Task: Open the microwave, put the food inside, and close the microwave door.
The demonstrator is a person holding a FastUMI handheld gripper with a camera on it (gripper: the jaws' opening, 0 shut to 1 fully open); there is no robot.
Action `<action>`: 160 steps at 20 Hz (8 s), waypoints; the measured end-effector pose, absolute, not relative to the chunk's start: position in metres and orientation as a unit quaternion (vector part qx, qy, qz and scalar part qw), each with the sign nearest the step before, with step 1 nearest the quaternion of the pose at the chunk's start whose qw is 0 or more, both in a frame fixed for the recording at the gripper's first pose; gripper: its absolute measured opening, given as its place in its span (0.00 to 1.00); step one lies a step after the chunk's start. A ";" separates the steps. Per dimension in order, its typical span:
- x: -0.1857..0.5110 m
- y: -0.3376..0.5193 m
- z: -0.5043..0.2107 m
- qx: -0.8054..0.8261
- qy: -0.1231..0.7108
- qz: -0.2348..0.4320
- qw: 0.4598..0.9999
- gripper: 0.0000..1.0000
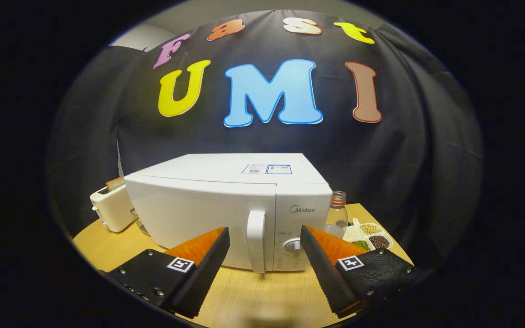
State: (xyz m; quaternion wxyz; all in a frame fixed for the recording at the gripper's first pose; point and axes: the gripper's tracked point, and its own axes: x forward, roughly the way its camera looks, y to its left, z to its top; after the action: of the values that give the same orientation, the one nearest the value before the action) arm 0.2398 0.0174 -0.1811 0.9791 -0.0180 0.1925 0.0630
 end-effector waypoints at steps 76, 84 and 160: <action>-0.074 0.295 -0.155 0.001 0.257 0.323 0.911 0.35; -0.069 0.215 -0.105 0.051 0.230 0.306 0.922 0.98; 0.224 0.141 -0.195 0.489 0.233 0.123 0.832 0.26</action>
State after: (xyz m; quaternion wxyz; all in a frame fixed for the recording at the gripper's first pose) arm 0.2240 0.1413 -0.1951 0.8316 0.4889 0.2330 0.1229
